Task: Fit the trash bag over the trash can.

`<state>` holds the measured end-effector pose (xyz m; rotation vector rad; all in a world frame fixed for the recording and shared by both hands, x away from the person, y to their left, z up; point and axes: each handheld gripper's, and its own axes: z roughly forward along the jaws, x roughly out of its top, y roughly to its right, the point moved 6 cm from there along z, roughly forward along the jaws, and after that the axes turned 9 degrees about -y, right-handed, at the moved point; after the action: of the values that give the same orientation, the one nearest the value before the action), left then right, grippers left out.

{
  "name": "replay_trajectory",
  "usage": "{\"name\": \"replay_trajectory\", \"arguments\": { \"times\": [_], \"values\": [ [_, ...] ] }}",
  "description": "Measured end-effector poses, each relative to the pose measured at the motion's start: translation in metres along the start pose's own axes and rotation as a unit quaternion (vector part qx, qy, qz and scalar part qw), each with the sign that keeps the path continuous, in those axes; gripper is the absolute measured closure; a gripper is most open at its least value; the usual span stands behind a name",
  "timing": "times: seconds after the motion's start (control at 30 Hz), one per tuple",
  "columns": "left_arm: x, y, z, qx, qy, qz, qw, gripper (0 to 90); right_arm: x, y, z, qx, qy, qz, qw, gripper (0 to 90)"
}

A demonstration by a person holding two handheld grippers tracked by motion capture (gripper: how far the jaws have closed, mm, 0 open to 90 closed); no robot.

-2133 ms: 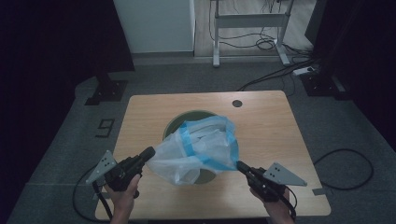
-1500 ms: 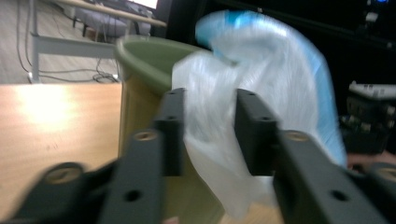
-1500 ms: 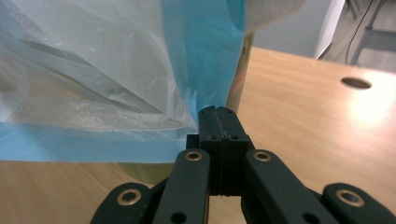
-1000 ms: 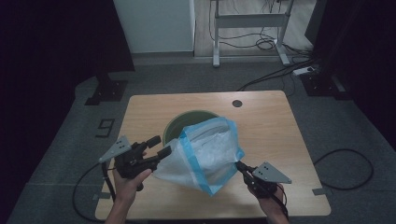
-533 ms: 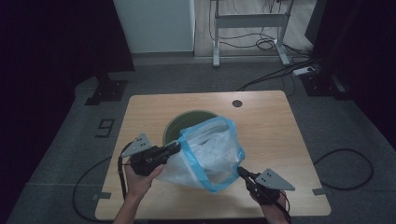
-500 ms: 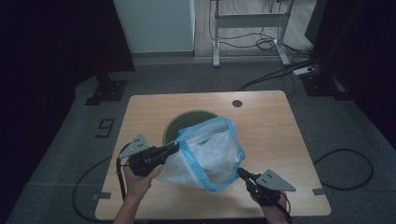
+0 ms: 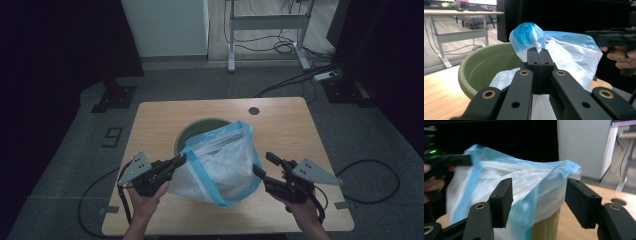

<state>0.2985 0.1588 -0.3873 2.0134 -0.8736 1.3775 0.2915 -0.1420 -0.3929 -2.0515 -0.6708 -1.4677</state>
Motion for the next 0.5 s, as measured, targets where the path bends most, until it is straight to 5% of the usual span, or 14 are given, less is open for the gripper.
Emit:
{"name": "replay_trajectory", "arguments": {
  "times": [0.1, 0.27, 0.5],
  "values": [
    [0.001, -0.001, -0.002, 0.012, 0.007, 0.005, 0.9999, 89.5, 0.003, 0.006, 0.016, -0.001, -0.029, 0.022, 0.9994, 48.6],
    [0.001, -0.008, -0.009, 0.031, 0.027, 0.003, 0.9992, 89.6, -0.010, 0.011, 0.028, 0.002, -0.063, 0.043, 0.9971, 81.9],
    [0.002, -0.026, -0.019, 0.058, 0.048, -0.018, 0.9970, 89.5, -0.003, 0.030, 0.030, -0.062, -0.046, 0.029, 0.9966, 88.6]
  ]
}}
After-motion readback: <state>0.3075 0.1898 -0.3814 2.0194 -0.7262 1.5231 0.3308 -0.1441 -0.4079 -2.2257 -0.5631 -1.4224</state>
